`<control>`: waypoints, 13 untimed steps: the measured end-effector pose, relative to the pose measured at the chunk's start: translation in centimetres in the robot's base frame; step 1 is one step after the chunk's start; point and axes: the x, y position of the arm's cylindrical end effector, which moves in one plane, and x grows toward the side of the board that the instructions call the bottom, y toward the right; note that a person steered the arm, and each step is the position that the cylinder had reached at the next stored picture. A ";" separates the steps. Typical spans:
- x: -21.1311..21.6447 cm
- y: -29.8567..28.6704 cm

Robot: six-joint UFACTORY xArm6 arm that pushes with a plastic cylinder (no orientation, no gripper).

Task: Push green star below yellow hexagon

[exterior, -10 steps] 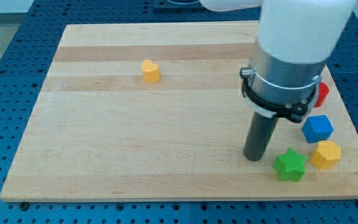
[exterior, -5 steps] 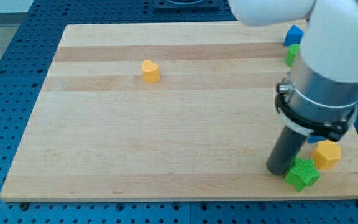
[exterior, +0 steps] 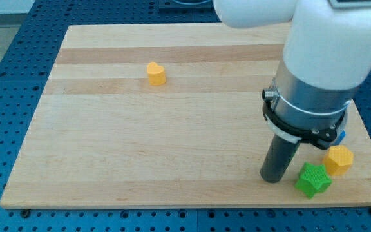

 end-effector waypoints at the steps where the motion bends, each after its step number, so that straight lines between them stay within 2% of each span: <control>1: 0.0 1.1; 2: 0.0 3.8; 5: 0.0 7.1; 6: 0.0 6.8; 8: 0.2 0.7; 9: 2.8 1.1; 13: 2.7 3.5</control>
